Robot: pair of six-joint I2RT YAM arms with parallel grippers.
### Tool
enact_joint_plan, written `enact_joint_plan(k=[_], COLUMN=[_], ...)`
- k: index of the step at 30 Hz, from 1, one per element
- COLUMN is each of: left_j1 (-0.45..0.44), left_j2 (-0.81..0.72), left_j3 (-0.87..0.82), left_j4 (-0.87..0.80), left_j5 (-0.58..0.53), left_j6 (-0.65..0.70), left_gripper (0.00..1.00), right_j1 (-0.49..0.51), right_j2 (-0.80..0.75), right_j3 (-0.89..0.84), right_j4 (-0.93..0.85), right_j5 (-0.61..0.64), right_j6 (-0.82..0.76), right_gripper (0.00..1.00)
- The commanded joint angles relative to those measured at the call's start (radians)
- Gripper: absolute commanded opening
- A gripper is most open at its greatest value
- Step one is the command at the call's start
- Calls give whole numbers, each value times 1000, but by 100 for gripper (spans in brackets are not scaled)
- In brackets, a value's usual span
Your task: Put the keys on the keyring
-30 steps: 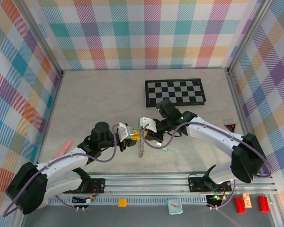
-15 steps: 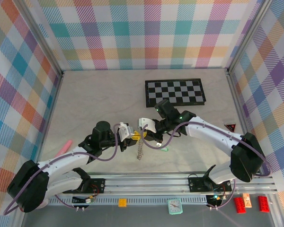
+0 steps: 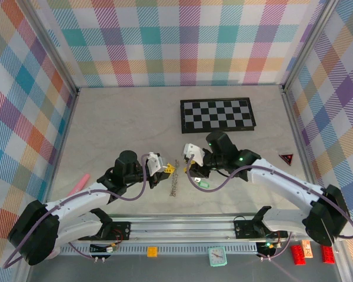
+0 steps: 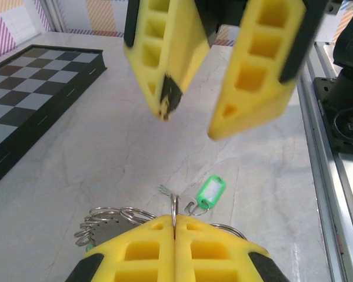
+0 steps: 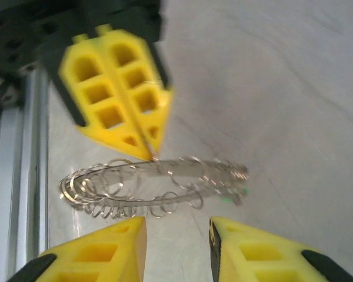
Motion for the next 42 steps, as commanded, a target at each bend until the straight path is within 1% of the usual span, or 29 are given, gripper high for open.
enact_joint_plan(k=[1,4,5,9,13,17,19,24,35,42], left_j1=[-16,-17,-18,-21,-22,-22,-22,-24,-26,-30], left_j2=[-22,-21,-21,-27,-34,-49,-50,-53,-63,-67], left_j3=[23,23,23,23,25,21,20,19,11,12], left_j4=[12,13,14,12,3,1,0,-9,-20,-24], left_j5=[-28,-29,-29,-44,-53,-59,-61,-60,-67,-67], left_j6=[30,33,33,33,28,28,28,29,34,36], left_gripper=[0,0,0,0,0,0,0,0,0,0], right_j1=[-8,-7,-8,-7,-6,-5,-5,8,96,123], right_j2=[-12,26,44,143,176,230,270,372,539,600], right_j3=[-23,-7,-2,26,16,20,39,89,204,244], right_j4=[-25,-170,-214,-364,-378,-363,-353,-310,-418,-452], right_j5=[157,249,262,240,221,212,231,207,368,433], right_j6=[388,604,642,727,803,836,846,819,791,787], right_gripper=[34,34,34,34,37,39,40,41,41,38])
